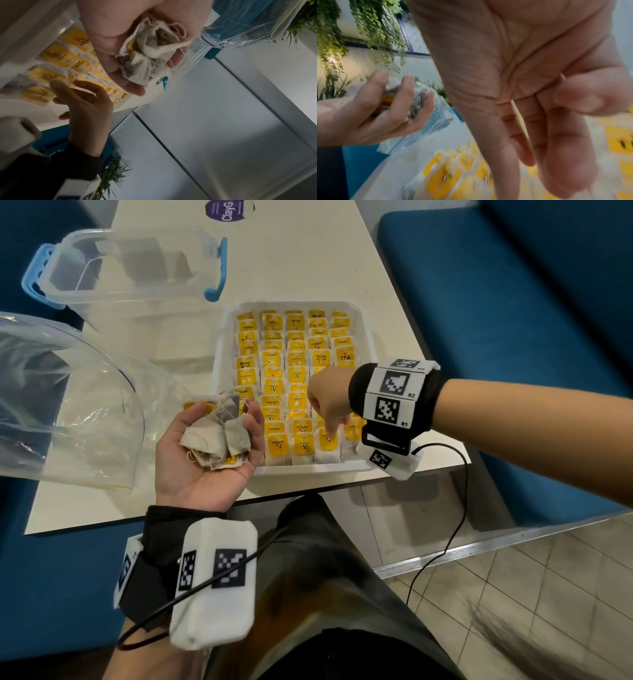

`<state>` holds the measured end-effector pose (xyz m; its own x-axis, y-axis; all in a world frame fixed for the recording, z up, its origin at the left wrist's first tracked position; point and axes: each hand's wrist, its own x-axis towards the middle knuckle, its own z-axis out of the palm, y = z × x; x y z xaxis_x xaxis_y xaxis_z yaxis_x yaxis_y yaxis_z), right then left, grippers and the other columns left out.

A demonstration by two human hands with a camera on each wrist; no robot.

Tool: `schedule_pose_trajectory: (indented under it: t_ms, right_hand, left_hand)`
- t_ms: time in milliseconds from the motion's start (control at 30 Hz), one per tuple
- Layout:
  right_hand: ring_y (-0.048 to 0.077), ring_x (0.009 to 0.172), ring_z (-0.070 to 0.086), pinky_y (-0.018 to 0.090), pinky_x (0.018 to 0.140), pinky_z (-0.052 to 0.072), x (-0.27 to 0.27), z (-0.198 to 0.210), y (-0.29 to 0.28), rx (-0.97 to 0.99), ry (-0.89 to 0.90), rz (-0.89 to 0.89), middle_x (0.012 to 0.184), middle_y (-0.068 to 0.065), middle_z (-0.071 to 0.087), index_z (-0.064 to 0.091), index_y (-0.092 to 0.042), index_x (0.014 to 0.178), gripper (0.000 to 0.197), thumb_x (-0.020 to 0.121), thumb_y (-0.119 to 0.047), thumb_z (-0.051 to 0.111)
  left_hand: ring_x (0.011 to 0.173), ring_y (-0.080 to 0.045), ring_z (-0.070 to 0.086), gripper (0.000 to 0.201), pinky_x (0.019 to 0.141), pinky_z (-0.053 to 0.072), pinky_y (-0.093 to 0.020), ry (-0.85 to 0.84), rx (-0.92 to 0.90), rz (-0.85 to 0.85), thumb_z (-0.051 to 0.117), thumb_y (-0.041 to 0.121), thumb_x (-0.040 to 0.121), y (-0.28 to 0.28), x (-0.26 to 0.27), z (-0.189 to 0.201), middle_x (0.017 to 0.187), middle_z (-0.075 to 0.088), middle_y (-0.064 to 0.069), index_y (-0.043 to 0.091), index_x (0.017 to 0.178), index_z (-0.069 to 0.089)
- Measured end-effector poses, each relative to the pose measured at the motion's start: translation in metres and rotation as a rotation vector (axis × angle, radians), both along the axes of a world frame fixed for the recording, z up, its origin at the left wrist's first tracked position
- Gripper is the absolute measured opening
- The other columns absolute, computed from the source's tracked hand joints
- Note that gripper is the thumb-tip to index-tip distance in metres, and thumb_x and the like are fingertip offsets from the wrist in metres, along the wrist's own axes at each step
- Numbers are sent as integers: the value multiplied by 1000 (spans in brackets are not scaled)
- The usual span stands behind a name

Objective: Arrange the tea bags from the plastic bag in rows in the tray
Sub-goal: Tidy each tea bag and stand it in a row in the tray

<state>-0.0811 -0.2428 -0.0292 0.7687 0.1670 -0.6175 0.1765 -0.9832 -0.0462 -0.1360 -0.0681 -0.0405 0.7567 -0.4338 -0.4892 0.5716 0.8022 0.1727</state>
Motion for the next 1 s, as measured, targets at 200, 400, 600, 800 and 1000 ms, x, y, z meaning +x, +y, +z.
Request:
schedule_pose_trajectory:
  t_ms: [200,400,600,800,1000]
  right_hand:
    - [10,56,56,21,51,44,3,34,-7,285,-243,-136,67,-1,59,62,-4,101,26,89,-27,59]
    - [8,84,54,18,72,41,-14,60,2,628,-514,-83,95,-4,61,63,-12,102,24,90,-31,56]
    - [7,92,60,5,67,39,-22,60,9,732,-390,-21,102,-6,65,65,-21,106,23,88,-33,59]
    - [1,65,41,13,62,33,-36,55,19,722,-496,126,74,-9,45,62,-19,89,33,74,-48,71]
    - [13,69,48,34,66,47,-49,43,32,572,-518,128,75,-7,54,56,-17,88,35,79,-51,61]
  left_hand:
    - [82,-26,64,35,59,57,-30,1,-34,-11,54,22,76,-1,2,3,102,61,-17,1,104,59]
    - [80,-26,65,39,67,56,-27,-18,-32,-103,50,29,82,-10,-1,6,97,65,-17,-3,93,67]
    - [86,-25,63,33,69,54,-27,-39,17,-102,49,30,85,-20,-5,8,102,62,-14,3,100,62]
    - [77,-24,65,24,66,55,-32,-31,143,-28,56,21,77,-28,-5,10,82,68,-12,3,74,70]
    - [84,-17,65,36,85,47,-33,-74,194,-38,50,27,91,-33,-2,8,79,67,-3,11,67,71]
